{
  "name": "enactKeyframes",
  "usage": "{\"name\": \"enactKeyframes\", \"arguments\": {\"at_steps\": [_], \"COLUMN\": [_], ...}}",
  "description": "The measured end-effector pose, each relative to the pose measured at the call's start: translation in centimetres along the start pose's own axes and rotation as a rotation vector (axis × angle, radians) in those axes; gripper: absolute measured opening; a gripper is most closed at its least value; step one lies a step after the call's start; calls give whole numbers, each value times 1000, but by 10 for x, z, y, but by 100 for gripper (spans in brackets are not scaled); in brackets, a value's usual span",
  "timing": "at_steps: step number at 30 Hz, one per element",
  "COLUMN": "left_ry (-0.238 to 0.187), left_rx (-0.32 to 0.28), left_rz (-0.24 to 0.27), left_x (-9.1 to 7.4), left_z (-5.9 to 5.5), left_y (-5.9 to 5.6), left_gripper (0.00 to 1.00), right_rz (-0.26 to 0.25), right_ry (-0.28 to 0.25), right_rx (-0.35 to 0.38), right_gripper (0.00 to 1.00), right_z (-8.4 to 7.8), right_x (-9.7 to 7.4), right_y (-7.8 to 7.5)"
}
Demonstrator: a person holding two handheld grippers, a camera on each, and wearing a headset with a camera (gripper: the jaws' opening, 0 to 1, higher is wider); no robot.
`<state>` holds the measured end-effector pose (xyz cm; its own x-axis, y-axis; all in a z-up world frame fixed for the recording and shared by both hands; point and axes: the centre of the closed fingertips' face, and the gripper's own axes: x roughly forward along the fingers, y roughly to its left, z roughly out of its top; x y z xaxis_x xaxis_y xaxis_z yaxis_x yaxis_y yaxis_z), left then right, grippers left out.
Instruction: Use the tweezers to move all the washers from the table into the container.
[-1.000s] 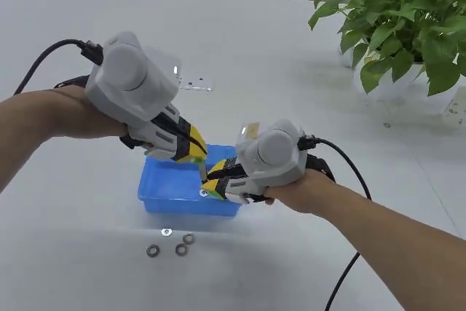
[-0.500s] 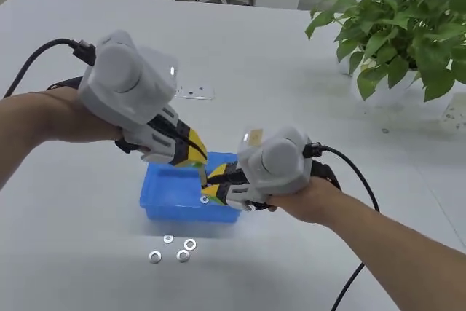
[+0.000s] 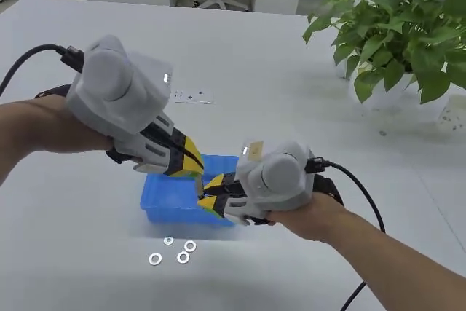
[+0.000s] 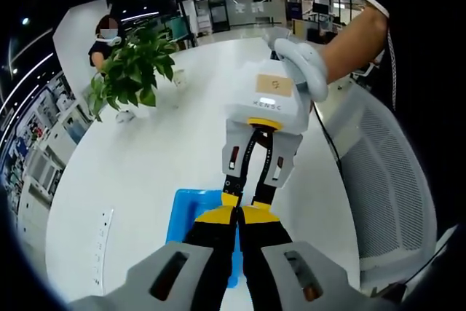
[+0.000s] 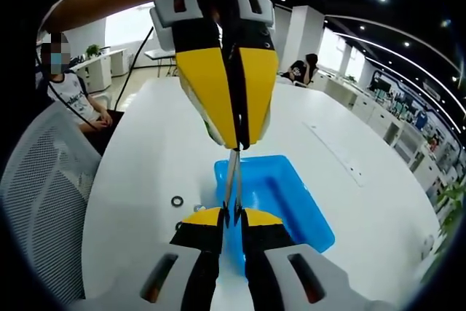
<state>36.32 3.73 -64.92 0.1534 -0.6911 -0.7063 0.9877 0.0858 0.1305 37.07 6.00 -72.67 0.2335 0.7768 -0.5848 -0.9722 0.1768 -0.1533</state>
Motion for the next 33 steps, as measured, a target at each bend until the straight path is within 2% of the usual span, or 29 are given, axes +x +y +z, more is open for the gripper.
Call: {"name": "enactKeyframes", "arguments": {"at_steps": [21,33], "left_ry": [33,50], "left_rx": [-34,-56], "left_rz": [-29,-44], "left_x": [7,11], "left_z": [-24,-37], "left_y": [-37,-51], "left_gripper": [5,5], "right_rz": [57,83], "right_ry": [9,16], "right_rx": [7,12], "right_gripper": [12,12], "right_z": [-13,-22], "right_x": [14,24], "right_y": [37,54]}}
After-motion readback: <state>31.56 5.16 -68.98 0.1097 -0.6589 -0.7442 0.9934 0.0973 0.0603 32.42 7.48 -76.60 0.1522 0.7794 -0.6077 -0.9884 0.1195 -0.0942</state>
